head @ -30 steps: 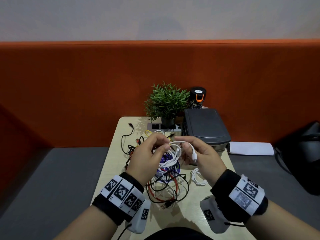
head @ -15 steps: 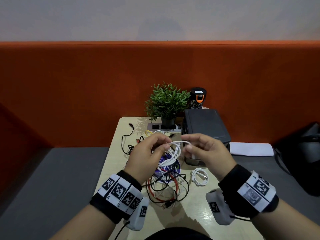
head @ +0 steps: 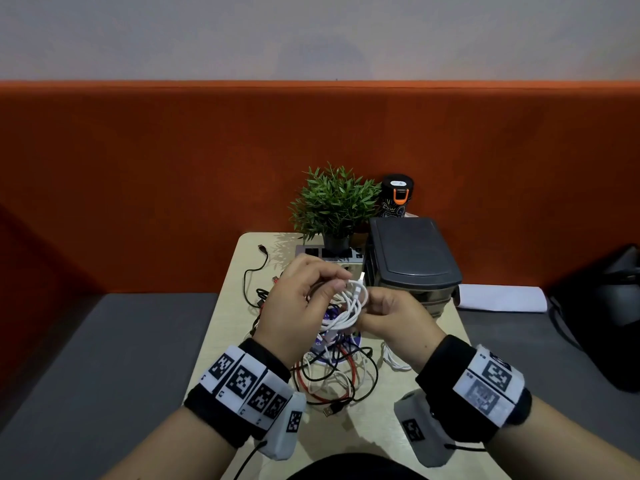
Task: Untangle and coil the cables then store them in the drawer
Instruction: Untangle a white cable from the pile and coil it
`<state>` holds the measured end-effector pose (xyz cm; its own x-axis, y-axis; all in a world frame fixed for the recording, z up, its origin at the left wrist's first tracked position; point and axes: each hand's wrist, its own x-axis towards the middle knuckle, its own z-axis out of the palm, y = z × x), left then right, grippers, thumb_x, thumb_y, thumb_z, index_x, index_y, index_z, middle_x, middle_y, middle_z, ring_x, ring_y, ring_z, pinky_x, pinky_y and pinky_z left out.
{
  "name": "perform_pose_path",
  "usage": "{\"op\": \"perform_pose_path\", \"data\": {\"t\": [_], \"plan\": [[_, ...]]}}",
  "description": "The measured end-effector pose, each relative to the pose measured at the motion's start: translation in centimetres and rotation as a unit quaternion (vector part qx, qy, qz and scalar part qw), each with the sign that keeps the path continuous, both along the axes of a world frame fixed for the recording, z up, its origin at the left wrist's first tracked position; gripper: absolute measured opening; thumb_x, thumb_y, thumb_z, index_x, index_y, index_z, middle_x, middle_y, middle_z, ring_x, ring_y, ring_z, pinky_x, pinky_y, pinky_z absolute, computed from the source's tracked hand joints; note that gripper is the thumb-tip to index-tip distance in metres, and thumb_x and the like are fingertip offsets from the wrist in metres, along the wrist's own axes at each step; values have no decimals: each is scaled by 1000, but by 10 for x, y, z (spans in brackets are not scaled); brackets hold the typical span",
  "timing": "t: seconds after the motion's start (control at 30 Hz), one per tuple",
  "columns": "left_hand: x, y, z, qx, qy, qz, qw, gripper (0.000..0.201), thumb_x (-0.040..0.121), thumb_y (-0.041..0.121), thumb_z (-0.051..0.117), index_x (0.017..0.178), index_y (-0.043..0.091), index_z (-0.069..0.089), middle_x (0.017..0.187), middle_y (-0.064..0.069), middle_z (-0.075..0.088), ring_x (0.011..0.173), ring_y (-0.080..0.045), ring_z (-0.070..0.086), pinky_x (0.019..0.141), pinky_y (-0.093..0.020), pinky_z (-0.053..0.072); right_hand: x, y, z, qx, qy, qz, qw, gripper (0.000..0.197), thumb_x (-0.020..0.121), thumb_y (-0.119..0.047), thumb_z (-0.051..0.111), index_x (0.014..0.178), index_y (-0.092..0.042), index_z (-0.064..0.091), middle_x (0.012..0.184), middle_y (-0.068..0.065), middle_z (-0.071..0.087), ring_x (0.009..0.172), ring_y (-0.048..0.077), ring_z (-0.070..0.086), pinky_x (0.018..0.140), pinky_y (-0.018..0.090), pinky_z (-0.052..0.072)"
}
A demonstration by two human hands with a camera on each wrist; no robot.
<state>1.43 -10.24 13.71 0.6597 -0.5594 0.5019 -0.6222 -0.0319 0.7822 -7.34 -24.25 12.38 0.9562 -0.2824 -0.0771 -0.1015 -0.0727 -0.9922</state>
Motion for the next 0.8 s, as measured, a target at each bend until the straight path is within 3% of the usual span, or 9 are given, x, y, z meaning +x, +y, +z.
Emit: {"op": "perform_pose_path", "data": {"t": [0.17, 0.33, 0.43, 0.53, 0.6, 0.8], "plan": [[-4, -5, -3, -17, -49, 30, 998, 19, 87, 8, 58, 94, 21, 69, 93, 7, 55, 91, -1, 54, 79, -9, 41, -1, 12, 3, -8, -4, 22, 1000, 17, 74, 2, 74, 90, -3, 70, 86, 20, 72, 81, 31, 68, 85, 50, 53], [2, -5, -8, -16, -123, 41, 991, 19, 89, 7, 57, 101, 13, 71, 92, 5, 51, 93, 0, 50, 82, -7, 38, -3, 8, 9, 22, -2, 23, 999, 14, 81, 6, 67, 94, 1, 68, 79, 16, 69, 71, 20, 63, 72, 32, 54], [7, -4, -9, -10, -136, 27, 990, 24, 92, 14, 51, 107, 13, 69, 97, 1, 55, 94, -1, 51, 83, -9, 39, -4, 1, 11, 75, 11, 5, 997, 10, 86, 7, 59, 93, 4, 64, 71, 6, 66, 63, 16, 58, 70, 33, 49], [9, -3, -14, 3, -158, 15, 987, 24, 93, 16, 50, 110, 16, 68, 100, 0, 59, 95, -11, 56, 82, -22, 46, -4, -2, 16, 162, 18, -5, 987, 9, 83, -6, 63, 91, -3, 65, 70, 7, 63, 63, 19, 57, 68, 32, 47], [8, -3, -17, 3, -167, 3, 986, 23, 92, 14, 51, 110, 17, 66, 100, 0, 60, 95, -14, 56, 82, -27, 47, -4, -2, 18, 149, 23, -6, 989, 12, 84, -10, 67, 93, -3, 65, 71, 9, 62, 63, 17, 57, 66, 29, 50], [0, -7, -21, 4, -154, -22, 988, 17, 89, 13, 52, 99, 10, 66, 96, -1, 58, 91, -10, 55, 80, -19, 46, 0, 2, 13, 67, 34, -41, 996, 10, 84, 0, 66, 90, -8, 69, 74, 9, 66, 64, 12, 64, 67, 25, 56]]}}
